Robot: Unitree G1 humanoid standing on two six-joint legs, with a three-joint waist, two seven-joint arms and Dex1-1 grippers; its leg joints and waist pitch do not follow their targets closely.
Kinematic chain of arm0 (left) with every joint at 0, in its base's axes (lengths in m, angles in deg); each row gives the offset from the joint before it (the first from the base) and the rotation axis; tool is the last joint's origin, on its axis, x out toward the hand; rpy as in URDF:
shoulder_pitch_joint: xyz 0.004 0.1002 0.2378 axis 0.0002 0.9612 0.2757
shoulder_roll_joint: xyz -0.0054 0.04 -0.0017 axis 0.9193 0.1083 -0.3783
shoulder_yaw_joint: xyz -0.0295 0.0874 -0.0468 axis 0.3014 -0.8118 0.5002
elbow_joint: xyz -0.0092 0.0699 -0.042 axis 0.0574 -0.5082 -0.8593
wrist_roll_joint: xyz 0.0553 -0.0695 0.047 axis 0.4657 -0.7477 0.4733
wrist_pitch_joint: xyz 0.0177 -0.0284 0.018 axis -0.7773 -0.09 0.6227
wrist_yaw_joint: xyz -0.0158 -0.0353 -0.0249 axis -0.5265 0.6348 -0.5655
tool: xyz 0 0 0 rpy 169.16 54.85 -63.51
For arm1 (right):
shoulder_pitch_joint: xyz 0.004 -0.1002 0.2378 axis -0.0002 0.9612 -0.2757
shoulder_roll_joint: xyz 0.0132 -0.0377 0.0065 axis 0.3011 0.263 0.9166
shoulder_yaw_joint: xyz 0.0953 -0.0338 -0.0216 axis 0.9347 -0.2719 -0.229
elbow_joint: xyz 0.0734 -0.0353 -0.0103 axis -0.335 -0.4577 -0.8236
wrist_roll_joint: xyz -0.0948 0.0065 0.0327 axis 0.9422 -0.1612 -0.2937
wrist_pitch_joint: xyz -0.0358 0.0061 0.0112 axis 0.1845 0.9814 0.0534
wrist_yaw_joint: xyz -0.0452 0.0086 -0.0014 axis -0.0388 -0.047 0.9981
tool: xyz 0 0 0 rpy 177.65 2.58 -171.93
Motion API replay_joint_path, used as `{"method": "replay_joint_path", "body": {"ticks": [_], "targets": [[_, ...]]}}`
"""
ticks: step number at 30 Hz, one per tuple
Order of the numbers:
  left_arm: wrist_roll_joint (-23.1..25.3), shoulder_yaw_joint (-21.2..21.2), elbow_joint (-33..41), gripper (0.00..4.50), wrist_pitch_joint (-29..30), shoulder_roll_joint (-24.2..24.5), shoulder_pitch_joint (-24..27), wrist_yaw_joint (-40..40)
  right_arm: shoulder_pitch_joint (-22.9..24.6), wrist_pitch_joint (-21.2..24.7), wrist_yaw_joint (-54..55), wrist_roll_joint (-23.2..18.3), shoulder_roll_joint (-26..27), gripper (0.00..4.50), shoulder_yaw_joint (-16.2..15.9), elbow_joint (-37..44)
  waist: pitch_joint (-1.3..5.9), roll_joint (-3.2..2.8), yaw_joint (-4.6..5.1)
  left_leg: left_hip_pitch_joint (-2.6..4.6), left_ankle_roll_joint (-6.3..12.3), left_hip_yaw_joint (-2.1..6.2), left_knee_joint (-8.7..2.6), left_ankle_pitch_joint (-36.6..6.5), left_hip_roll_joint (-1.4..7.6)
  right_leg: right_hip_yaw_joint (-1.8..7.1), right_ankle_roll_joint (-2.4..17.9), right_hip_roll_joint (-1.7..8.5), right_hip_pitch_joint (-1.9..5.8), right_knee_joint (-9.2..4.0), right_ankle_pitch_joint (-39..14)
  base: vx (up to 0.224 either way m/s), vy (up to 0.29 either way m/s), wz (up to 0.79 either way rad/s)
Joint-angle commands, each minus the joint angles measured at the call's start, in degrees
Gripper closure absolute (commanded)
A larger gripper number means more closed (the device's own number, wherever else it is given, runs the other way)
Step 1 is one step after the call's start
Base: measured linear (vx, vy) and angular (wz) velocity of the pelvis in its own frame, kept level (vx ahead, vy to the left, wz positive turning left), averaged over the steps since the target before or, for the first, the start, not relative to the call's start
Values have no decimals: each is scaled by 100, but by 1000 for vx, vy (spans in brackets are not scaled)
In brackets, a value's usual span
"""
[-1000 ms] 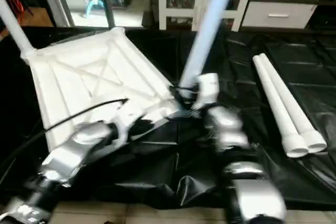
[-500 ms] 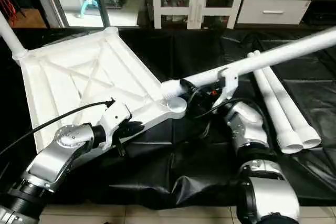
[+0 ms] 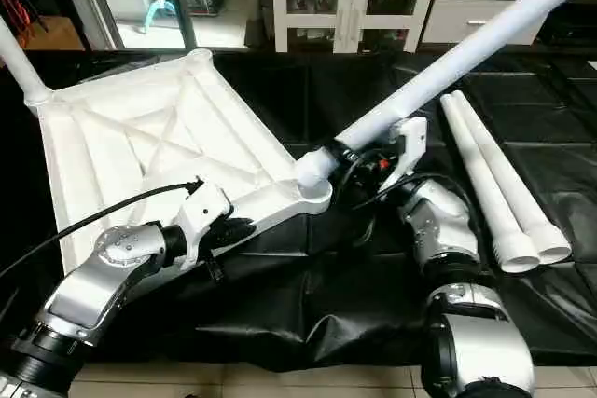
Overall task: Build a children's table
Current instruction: Insert table leg to table base
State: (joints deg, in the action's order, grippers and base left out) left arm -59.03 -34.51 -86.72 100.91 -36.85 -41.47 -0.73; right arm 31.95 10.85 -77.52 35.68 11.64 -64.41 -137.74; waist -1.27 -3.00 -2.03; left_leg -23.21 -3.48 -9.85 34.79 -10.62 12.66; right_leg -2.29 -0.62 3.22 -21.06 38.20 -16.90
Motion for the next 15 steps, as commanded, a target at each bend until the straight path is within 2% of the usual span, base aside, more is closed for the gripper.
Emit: {"method": "replay_joint_path", "body": {"ticks": [1, 3, 6, 7, 11, 12, 14, 15], "targets": [[-78, 28, 23, 450, -111, -41, 156, 25, -100, 62, -67, -36, -86, 237, -3, 124, 405, 148, -32, 113, 1064, -4, -143, 616, 15, 135, 1519, 282, 304, -256, 2992, 0, 0, 0], [-32, -58, 22, 450, -156, -23, 146, -30, -110, 73, -101, -10, -116, 246, -25, 119, 405, 165, -32, 112, 1076, -8, -140, 625, 14, 137, 1520, 281, 303, -257, 2963, 0, 0, 0], [-21, -109, 35, 450, -190, -20, 149, -75, -124, 99, -140, 22, -132, 256, -43, 127, 412, 152, -37, 113, 1106, -4, -133, 686, 16, 134, 1531, 282, 297, -245, 3001, 0, 0, 0], [-40, -145, 60, 450, -201, -23, 149, -136, -148, 144, -184, 33, -147, 259, -61, 125, 409, 177, -39, 110, 1118, -10, -133, 686, 13, 134, 1540, 279, 301, -243, 2992, 0, 0, 0], [-4, -296, 134, 450, -252, 28, 130, -302, -203, 465, -541, 20, -198, 263, -191, 200, 414, 169, -67, 109, 1151, -5, -121, 763, 19, 123, 1536, 266, 301, -231, 3003, 0, 0, 0], [65, -378, 126, 450, -281, 65, 105, -348, -198, 646, -822, 6, -247, 263, -291, 290, 411, 202, -72, 106, 1168, -12, -117, 788, 17, 120, 1529, 257, 302, -224, 3039, 0, 0, 0], [158, -469, 97, 450, -339, 107, 85, -379, -196, 760, -1078, 14, -331, 264, -375, 345, 414, 176, -108, 113, 1188, -11, -108, 784, 36, 120, 1515, 275, 281, -221, 3005, 0, 0, 0], [166, -476, 93, 450, -348, 110, 84, -382, -196, 768, -1099, 17, -341, 264, -383, 347, 413, 194, -138, 121, 1178, -17, -104, 770, 46, 120, 1515, 280, 272, -219, 2950, 0, 0, 0]]}}
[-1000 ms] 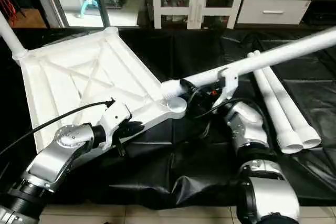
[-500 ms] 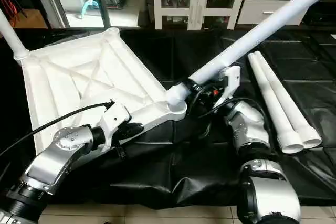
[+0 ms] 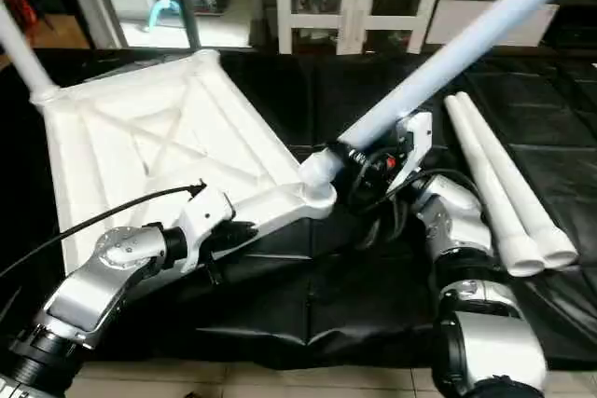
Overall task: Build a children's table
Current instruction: Insert table leg to table base
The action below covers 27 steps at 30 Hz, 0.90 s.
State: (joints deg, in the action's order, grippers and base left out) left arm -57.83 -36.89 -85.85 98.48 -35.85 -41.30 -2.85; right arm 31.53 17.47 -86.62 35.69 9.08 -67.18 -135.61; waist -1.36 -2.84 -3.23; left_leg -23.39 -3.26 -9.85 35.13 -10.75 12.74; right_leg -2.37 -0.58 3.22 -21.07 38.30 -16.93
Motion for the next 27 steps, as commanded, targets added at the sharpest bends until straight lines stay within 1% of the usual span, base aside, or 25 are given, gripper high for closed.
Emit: {"method": "replay_joint_path", "body": {"ticks": [1, 3, 4, 5, 6, 8, 9, 10, 11, 13, 15, 16, 17, 18, 19, 20, 23, 24, 25, 27], "targets": [[73, -260, -8, 450, -143, 16, 68, -175, -160, 120, -264, 47, -142, 264, -137, 134, 422, 171, -42, 143, 1153, -13, -136, 811, 48, 128, 1508, 282, 262, -223, 2922, 0, 0, 0], [94, -275, -11, 450, -162, 22, 66, -185, -179, 163, -317, 83, -218, 264, -157, 119, 423, 168, -60, 150, 1125, -13, -132, 861, 50, 128, 1526, 284, 247, -217, 2881, 0, 0, 0], [99, -295, -2, 450, -177, 24, 79, -210, -196, 206, -402, 185, -353, 264, -220, 103, 418, 164, -70, 145, 1101, -15, -128, 835, 46, 129, 1531, 287, 249, -223, 2812, 0, 0, 0], [99, -295, -2, 450, -177, 24, 79, -210, -196, 206, -402, 185, -353, 264, -220, 103, 416, 169, -78, 147, 1090, -16, -126, 817, 45, 128, 1531, 285, 249, -228, 2774, 0, 0, 0], [92, -325, 9, 450, -188, 37, 92, -234, -193, 204, -453, 313, -462, 264, -313, 90, 410, 175, -87, 142, 1062, -18, -130, 791, 43, 134, 1525, 290, 249, -234, 2699, 0, 0, 0], [89, -340, 14, 450, -192, 48, 94, -253, -192, 196, -472, 374, -506, 264, -361, 82, 409, 166, -98, 142, 1030, -18, -125, 762, 39, 136, 1517, 292, 248, -238, 2641, 0, 0, 0], [89, -358, 27, 450, -209, 60, 105, -285, -192, 179, -509, 507, -623, 264, -463, 49, 402, 182, -95, 133, 994, -24, -126, 683, 29, 140, 1511, 295, 253, -247, 2567, 0, 0, 0], [78, -364, 35, 450, -209, 67, 108, -316, -193, 202, -534, 517, -650, 264, -476, 48, 404, 182, -100, 136, 983, -26, -125, 657, 28, 143, 1508, 297, 254, -250, 2552, 0, 0, 0], [52, -376, 58, 450, -199, 84, 113, -386, -199, 261, -590, 525, -701, 264, -496, 46, 400, 197, -103, 131, 977, -29, -129, 628, 27, 148, 1510, 295, 259, -252, 2549, 0, 0, 0], [23, -375, 97, 450, -186, 114, 128, -449, -214, 355, -677, 540, -773, 264, -531, 25, 404, 193, -108, 135, 977, -25, -128, 627, 34, 145, 1517, 290, 254, -244, 2561, 0, 0, 0], [8, -369, 130, 450, -205, 163, 161, -518, -206, 603, -931, 607, -909, 264, -672, -44, 404, 193, -122, 137, 983, -24, -121, 630, 34, 139, 1540, 278, 247, -242, 2555, 0, 0, 0], [8, -368, 131, 450, -210, 167, 165, -523, -202, 629, -959, 608, -918, 264, -682, -57, 398, 207, -118, 132, 979, -29, -122, 608, 32, 142, 1543, 279, 249, -248, 2533, 0, 0, 0], [-8, -366, 140, 450, -214, 172, 178, -550, -192, 736, -1026, 596, -919, 264, -677, -132, 389, 197, -127, 133, 953, -33, -125, 551, 36, 143, 1549, 288, 236, -256, 2428, 0, 0, 0], [-33, -364, 149, 450, -204, 170, 183, -568, -174, 784, -1068, 611, -911, 264, -691, -216, 387, 206, -131, 135, 926, -31, -136, 498, 42, 147, 1559, 298, 237, -261, 2342, 0, 0, 0], [-40, -363, 151, 450, -201, 168, 184, -571, -169, 785, -1075, 620, -910, 264, -701, -234, 387, 234, -131, 130, 917, -36, -132, 471, 40, 151, 1563, 296, 245, -262, 2326, 0, 0, 0], [-75, -350, 163, 450, -179, 155, 184, -584, -122, 774, -1130, 706, -910, 264, -798, -305, 384, 227, -143, 137, 902, -38, -137, 425, 44, 154, 1576, 307, 236, -268, 2244, 0, 0, 0], [-84, -340, 167, 450, -168, 158, 175, -596, -90, 803, -1149, 737, -894, 264, -855, -353, 381, 228, -140, 144, 887, -31, -142, 406, 51, 157, 1566, 309, 234, -266, 2193, 0, 0, 0], [-86, -335, 165, 450, -164, 160, 172, -596, -82, 740, -1104, 788, -896, 264, -888, -395, 381, 235, -140, 142, 882, -29, -143, 421, 51, 155, 1568, 309, 234, -263, 2192, 0, 0, 0], [-86, -331, 164, 450, -164, 167, 171, -596, -69, 619, -1042, 891, -912, 264, -961, -436, 378, 229, -137, 149, 874, -31, -144, 391, 53, 154, 1569, 310, 226, -271, 2145, 0, 0, 0], [-92, -330, 172, 450, -152, 180, 172, -614, -19, 282, -979, 1239, -992, 264, -1239, -493, 379, 226, -129, 152, 860, -29, -144, 359, 57, 154, 1582, 317, 221, -274, 2105, 0, 0, 0]]}}
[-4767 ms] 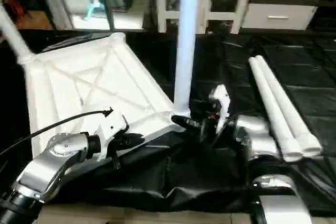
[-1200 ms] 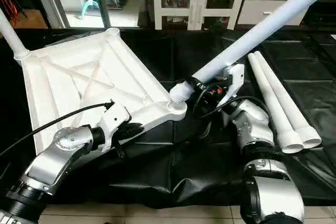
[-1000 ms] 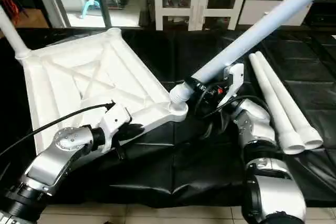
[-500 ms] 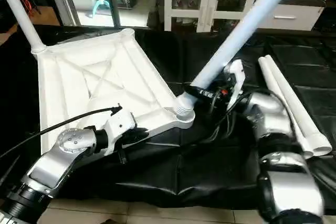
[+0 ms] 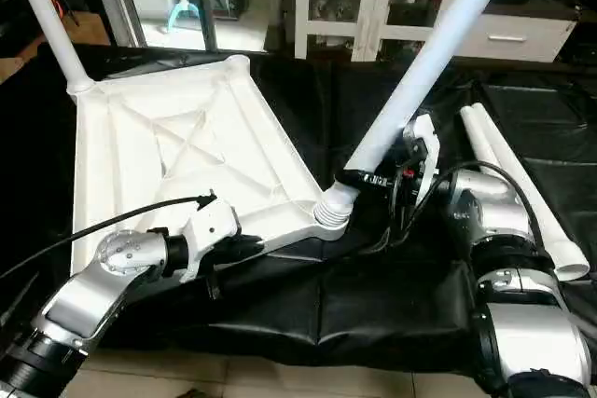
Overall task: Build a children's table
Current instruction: Insert table leg to table base
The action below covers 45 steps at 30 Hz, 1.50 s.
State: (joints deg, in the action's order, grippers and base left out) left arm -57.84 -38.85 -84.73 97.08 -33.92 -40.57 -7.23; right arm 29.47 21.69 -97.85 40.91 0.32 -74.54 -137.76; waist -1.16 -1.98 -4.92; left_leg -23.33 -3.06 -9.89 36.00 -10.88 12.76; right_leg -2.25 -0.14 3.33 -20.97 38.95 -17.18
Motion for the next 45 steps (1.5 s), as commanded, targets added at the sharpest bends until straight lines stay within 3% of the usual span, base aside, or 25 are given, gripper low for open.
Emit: {"method": "replay_joint_path", "body": {"ticks": [1, 6, 8, 16, 19, 20, 21, 22, 23, 29, 32, 33, 34, 39, 41, 43, 45], "targets": [[-91, -134, 60, 450, -12, -14, 99, -175, 187, -140, 144, 716, -116, 264, -503, -278, 352, 144, 46, 141, 831, -27, -235, 362, 49, 144, 1535, 302, 215, -345, 2117, 0, 0, 0], [-85, -140, 74, 450, 4, 26, 116, -244, 279, -772, 125, 1427, -216, 264, -1133, -271, 361, 150, 68, 172, 718, -15, -261, 230, 58, 147, 1490, 296, 220, -365, 2103, 0, 0, 0], [-88, -143, 71, 450, 10, 27, 111, -250, 332, -826, 81, 1510, -187, 264, -1241, -237, 356, 150, 80, 177, 678, -14, -274, 126, 60, 152, 1461, 298, 220, -381, 2075, 0, 0, 0], [-78, -157, 42, 450, 26, 11, 90, -228, 472, -1110, 76, 1634, -21, 264, -1458, -243, 360, 176, 152, 207, 486, 0, -330, -225, 68, 158, 1438, 299, 231, -421, 1999, 0, 0, 0], [-71, -146, 17, 450, 37, -15, 60, -185, 529, -1196, 14, 1553, 55, 264, -1453, -254, 344, 178, 178, 214, 432, 6, -356, -403, 76, 156, 1441, 311, 231, -448, 1792, 0, 0, 0], [-69, -142, 9, 450, 41, -21, 50, -172, 541, -1217, 1, 1522, 69, 264, -1450, -264, 305, 171, 204, 242, 340, 10, -400, -678, 83, 151, 1447, 313, 217, -498, 1383, 0, 0, 0], [-67, -140, 4, 450, 43, -25, 46, -165, 547, -1228, -5, 1506, 76, 265, -1449, -270, 305, 171, 204, 242, 340, 10, -400, -678, 83, 151, 1447, 313, 217, -498, 1383, 0, 0, 0], [-62, -132, -7, 450, 48, -34, 35, -148, 563, -1119, 43, 1355, 97, 265, -1325, -331, 301, 165, 223, 273, 238, 13, -428, -874, 89, 160, 1444, 332, 243, -540, 1021, 0, 0, 0], [-59, -128, -13, 450, 51, -42, 30, -140, 561, -851, 117, 1128, 118, 265, -1109, -427, 308, 162, 221, 277, 224, 19, -434, -839, 95, 163, 1453, 337, 253, -540, 1032, 0, 0, 0], [-67, -148, -31, 450, 49, -60, 29, -148, 603, -282, 430, 866, 32, 266, -764, -790, 326, 156, 223, 265, 305, 18, -428, -552, 83, 154, 1516, 320, 272, -520, 1499, 0, 0, 0], [-68, -151, -36, 450, 46, -63, 29, -156, 604, -136, 496, 795, 20, 266, -678, -846, 303, 144, 220, 282, 245, 15, -456, -779, 99, 151, 1528, 341, 253, -556, 1155, 0, 0, 0], [-70, -152, -42, 450, 44, -64, 24, -165, 579, 14, 573, 695, 8, 266, -561, -922, 306, 102, 220, 285, 208, 23, -459, -820, 100, 151, 1520, 346, 254, -556, 1093, 0, 0, 0], [-72, -153, -50, 450, 43, -67, 20, -175, 545, 189, 646, 594, -14, 266, -454, -1004, 293, 122, 236, 292, 151, 22, -477, -888, 100, 150, 1528, 336, 250, -575, 988, 0, 0, 0], [-85, -154, -63, 450, 51, -76, 17, -196, 487, 669, 688, 537, -108, 266, -375, -1135, 277, 144, 231, 296, 76, 12, -495, -1042, 99, 159, 1500, 354, 251, -614, 637, 0, 0, 0], [-93, -155, -61, 450, 60, -77, 21, -204, 464, 878, 668, 544, -136, 266, -384, -1166, 275, 125, 221, 305, 56, 14, -503, -1038, 106, 157, 1495, 358, 242, -620, 556, 0, 0, 0], [-100, -158, -45, 450, 76, -77, 42, -211, 447, 1115, 560, 626, -187, 266, -496, -1192, 269, 159, 227, 306, 48, 8, -516, -1042, 107, 154, 1466, 358, 243, -636, 523, 0, 0, 0], [-102, -161, -28, 450, 87, -75, 62, -210, 479, 1050, 534, 825, -239, 266, -697, -1185, 269, 142, 217, 315, 62, 6, -519, -1005, 108, 156, 1459, 366, 236, -641, 537, 0, 0, 0]]}}
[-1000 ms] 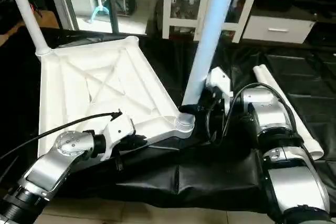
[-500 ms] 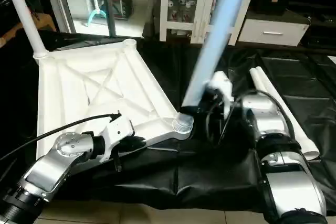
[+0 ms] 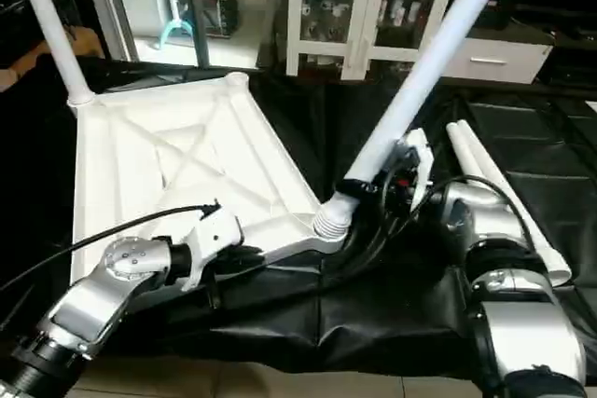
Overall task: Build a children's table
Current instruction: Insert table leg to table base
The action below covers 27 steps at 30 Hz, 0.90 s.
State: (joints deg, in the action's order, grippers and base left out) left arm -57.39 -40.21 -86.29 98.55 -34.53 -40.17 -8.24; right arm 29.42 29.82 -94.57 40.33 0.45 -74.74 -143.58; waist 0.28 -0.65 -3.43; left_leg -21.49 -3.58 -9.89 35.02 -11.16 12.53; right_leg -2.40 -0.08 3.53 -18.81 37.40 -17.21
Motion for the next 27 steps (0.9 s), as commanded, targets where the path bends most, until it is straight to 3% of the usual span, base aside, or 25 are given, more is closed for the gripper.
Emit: {"method": "replay_joint_path", "body": {"ticks": [1, 3, 7, 11, 13, 21, 24, 27], "targets": [[-151, -25, 146, 450, -51, -9, 38, -106, 539, 3, 186, 1054, -287, 266, -832, -565, 120, 61, 73, 130, 130, -3, -424, -991, 129, 172, 1447, 345, 21, -497, 512, 0, 0, 0], [-156, -23, 170, 450, -34, -2, 59, -95, 624, -457, 222, 1297, -315, 266, -1023, -475, 101, 45, 74, 152, 111, -8, -451, -1152, 122, 174, 1392, 362, 12, -541, 217, 0, 0, 0], [-147, -18, 200, 450, -27, 9, 95, -97, 669, -634, 257, 1423, -288, 266, -1128, -367, 98, 57, 90, 154, 116, 4, -475, -1141, 127, 187, 1346, 352, 8, -548, 228, 0, 0, 0], [-112, -12, 197, 450, -40, 18, 112, -92, 775, -1031, 404, 1583, -239, 266, -1327, -223, 75, 49, 122, 152, 88, 20, -511, -1403, 125, 191, 1290, 363, -12, -591, -108, 0, 0, 0], [-101, -16, 184, 450, -54, 21, 105, -77, 848, -1286, 446, 1547, -192, 266, -1372, -200, 66, 63, 163, 169, 42, 33, -536, -1674, 122, 199, 1254, 364, -38, -623, -423, 0, 0, 0], [-92, -25, 210, 450, -42, 21, 113, -68, 1110, -1707, 356, 1372, -29, 266, -1305, 49, 59, 41, 222, 137, 90, 47, -571, -1740, 119, 195, 1189, 375, -39, -651, -428, 0, 0, 0], [-94, -38, 226, 450, -27, 35, 122, -92, 1157, -2002, 270, 1320, 19, 266, -1316, 137, 37, 54, 271, 153, -2, 65, -602, -2126, 120, 205, 1078, 377, -81, -710, -1046, 0, 0, 0], [-96, -33, 203, 450, -26, 38, 107, -96, 1101, -2028, 213, 1303, 63, 266, -1324, 139, 30, 68, 283, 153, -10, 65, -611, -2184, 125, 215, 1065, 373, -106, -724, -1139, 0, 0, 0]]}}
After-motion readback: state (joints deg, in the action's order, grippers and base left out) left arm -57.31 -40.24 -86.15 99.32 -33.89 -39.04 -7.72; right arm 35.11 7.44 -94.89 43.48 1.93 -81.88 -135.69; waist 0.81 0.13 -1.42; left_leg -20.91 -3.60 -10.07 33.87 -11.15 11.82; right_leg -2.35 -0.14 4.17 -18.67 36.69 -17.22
